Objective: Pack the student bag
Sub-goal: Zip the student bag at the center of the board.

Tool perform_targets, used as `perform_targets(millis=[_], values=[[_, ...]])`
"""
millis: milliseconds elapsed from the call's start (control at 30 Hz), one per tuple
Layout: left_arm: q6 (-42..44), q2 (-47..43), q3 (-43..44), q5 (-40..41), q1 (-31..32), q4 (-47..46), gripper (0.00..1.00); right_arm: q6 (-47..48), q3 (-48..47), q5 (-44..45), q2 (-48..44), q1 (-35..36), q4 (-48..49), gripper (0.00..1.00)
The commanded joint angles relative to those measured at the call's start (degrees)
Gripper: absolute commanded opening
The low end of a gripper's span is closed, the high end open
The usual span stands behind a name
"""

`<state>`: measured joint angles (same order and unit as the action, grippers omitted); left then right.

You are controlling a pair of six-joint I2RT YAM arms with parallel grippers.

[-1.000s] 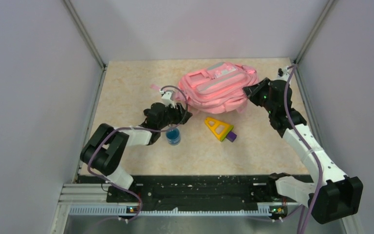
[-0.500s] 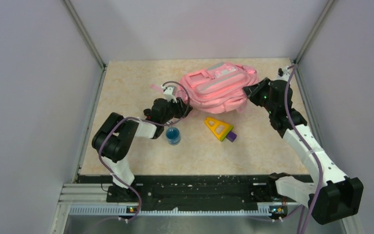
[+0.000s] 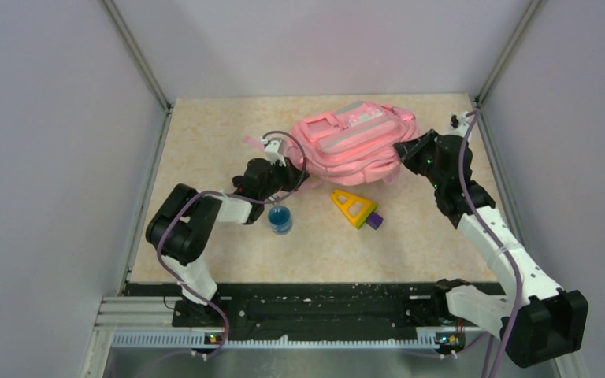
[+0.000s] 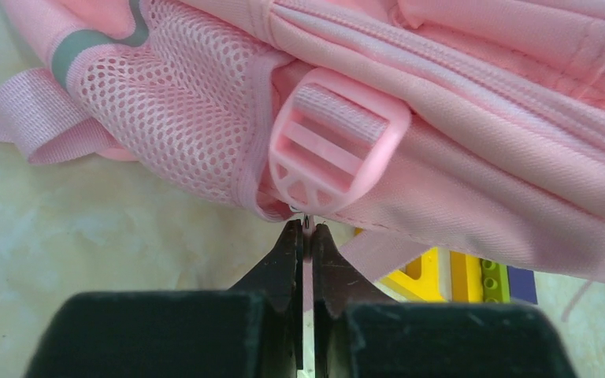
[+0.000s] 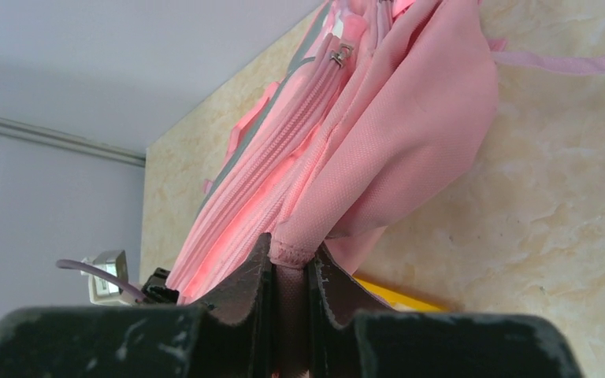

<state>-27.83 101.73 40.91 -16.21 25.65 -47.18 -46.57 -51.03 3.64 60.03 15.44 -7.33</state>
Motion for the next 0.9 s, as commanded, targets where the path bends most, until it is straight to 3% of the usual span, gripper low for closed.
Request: perform_targets(millis=[0,467,867], values=[[0.0,-5.7,0.0,-2.7,2.0,1.9,0.00,0.0,1.0,5.6,-4.8,1.8,16.2,0.00],[2.3,-16.5,6.4,0.5,14.5,19.4,0.00,2.6,11.4,28.1,-5.1,12.9,23.6,0.00],[-6.3,-17.6,10.6,-2.5,23.0,17.3,0.00,4.5,15.3,36.4,5.3,21.3,31.7,0.00]])
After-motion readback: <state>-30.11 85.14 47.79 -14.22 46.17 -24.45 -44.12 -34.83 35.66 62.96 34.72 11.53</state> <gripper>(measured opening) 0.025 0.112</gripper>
